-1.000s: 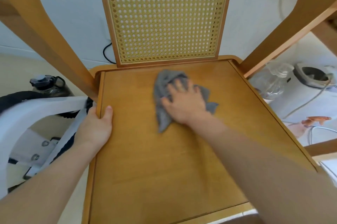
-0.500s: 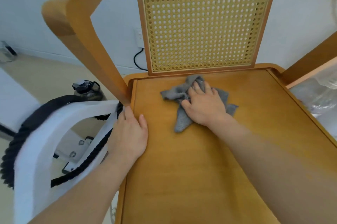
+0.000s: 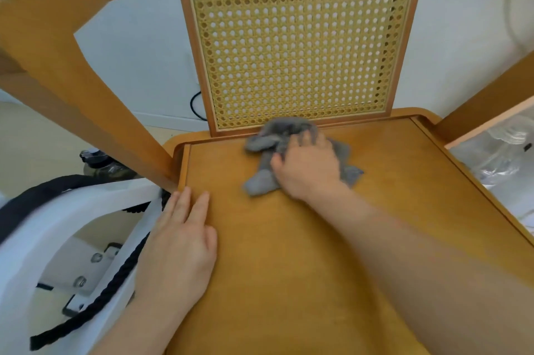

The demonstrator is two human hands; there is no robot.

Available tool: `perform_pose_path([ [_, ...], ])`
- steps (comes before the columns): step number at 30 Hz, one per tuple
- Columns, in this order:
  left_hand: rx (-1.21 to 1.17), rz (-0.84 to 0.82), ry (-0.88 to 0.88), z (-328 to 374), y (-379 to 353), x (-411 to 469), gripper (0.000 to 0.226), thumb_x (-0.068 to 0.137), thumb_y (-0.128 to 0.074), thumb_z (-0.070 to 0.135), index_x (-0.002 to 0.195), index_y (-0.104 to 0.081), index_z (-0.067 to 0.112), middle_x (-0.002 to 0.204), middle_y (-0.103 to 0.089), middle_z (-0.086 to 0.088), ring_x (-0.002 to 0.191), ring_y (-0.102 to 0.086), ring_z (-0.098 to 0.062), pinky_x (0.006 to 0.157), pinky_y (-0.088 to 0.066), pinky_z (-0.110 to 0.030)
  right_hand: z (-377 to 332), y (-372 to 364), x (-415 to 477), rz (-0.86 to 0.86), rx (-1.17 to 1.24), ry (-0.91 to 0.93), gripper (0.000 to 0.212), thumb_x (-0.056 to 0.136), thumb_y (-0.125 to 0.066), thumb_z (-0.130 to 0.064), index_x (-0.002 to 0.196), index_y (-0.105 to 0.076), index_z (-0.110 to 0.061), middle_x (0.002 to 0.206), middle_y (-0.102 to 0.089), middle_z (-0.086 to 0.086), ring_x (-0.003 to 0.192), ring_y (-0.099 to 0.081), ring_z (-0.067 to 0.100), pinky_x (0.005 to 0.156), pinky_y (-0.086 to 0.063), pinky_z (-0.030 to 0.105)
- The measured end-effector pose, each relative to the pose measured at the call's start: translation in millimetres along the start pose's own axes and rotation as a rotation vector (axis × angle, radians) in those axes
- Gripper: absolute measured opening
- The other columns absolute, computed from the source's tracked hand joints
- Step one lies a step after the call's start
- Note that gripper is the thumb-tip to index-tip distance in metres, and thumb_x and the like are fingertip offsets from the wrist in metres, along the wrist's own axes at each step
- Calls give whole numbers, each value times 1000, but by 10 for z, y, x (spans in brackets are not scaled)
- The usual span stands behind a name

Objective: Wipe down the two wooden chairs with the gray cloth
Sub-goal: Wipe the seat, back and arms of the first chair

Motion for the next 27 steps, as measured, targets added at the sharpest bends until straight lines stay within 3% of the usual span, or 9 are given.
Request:
perform_pose_path([
  [3, 51, 3, -16, 1, 3, 46, 61, 97, -23, 37, 154, -18, 15, 161, -16, -6, 149, -11, -18, 119, -10, -30, -982, -160, -193, -82, 97, 366, 62, 99, -24, -46, 152, -21, -16, 162, -12, 5, 148, -3, 29, 118, -5, 47],
  [6, 104, 29, -25, 6, 31, 82, 68, 88, -24, 40, 146, -35, 6, 153, -35, -13, 142, -30, -25, 115, -21, -33, -825, -90, -93, -154, 55, 453, 63, 98, -23, -50, 154, -15, -22, 162, -6, -3, 149, 1, 21, 118, -3, 44],
  [8, 106, 39, -16, 79, 53, 90, 65, 88, -22, 43, 141, -41, 10, 147, -40, -14, 137, -34, -29, 112, -30, -39, -260, -14, -1, -139, 29, 385, 65, 97, -25, -54, 154, -14, -25, 162, -6, -7, 149, -1, 17, 118, -4, 42],
  [13, 26, -39, 28, 127, -80, 123, 67, 94, -16, 56, 153, -13, 23, 161, -8, -11, 148, -1, -26, 120, -12, -42, 969, 179, 75, -58, -45, 89, 69, 93, -27, -59, 153, -18, -26, 161, -13, -7, 148, -9, 18, 118, -11, 43],
  [22, -14, -28, 32, 93, -70, 117, 68, 94, -16, 59, 154, -6, 28, 163, 0, -4, 149, 6, -20, 121, -7, -37, 1697, 291, 184, 6, -82, -294, 80, 89, -24, -64, 152, -22, -14, 160, -17, 7, 146, -15, 30, 115, -19, 50],
  [27, 27, -7, 24, 141, -65, 103, 66, 95, -18, 53, 154, -10, 24, 162, -7, -10, 149, -1, -25, 121, -8, -40, 1769, 321, 254, 15, -95, -304, 78, 91, -23, -59, 148, -27, -7, 157, -23, 14, 144, -15, 34, 115, -20, 51],
])
Point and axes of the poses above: each hand's wrist, its own x-axis towards the middle knuckle, its own y-axis out of the back of the hand, z = x × y, the point moved 4 cm from there along x, towards the middle knuckle
